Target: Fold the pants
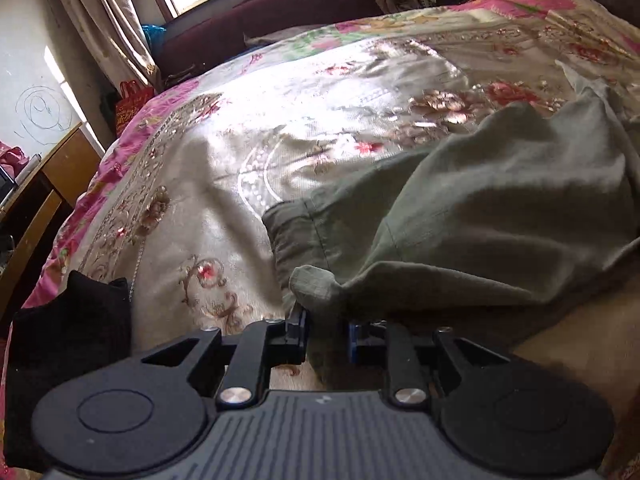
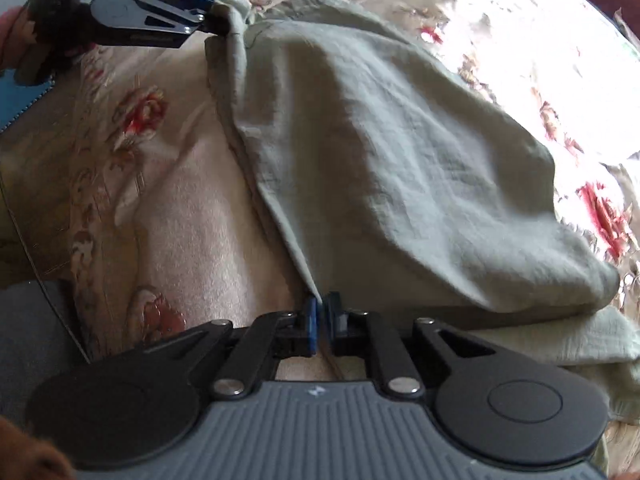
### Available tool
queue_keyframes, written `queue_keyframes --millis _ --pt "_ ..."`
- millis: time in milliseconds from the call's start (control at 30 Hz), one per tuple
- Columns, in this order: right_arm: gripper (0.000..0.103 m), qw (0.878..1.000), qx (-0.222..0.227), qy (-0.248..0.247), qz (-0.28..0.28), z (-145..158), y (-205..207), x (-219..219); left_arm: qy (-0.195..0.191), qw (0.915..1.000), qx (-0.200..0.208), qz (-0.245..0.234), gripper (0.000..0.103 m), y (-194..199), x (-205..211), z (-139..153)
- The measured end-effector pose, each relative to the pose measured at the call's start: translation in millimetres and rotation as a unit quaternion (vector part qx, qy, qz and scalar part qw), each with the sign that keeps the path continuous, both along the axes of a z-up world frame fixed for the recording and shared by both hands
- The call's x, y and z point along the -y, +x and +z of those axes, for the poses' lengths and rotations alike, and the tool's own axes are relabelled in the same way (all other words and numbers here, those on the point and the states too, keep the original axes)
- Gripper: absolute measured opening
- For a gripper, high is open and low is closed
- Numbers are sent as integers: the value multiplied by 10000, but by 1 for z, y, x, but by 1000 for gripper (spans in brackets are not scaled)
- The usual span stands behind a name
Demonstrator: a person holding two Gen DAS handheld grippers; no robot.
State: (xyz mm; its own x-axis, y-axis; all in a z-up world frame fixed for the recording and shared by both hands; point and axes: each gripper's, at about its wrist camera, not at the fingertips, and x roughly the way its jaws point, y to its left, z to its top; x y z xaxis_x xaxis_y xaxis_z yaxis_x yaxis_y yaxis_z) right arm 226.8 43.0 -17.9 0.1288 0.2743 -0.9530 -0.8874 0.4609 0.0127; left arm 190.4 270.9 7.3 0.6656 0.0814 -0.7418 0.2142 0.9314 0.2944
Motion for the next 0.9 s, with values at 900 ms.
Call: queue_keyframes --millis 900 --pt "29 8211 66 937 -5630 14 234 231 -1728 9741 288 -1431 44 32 225 29"
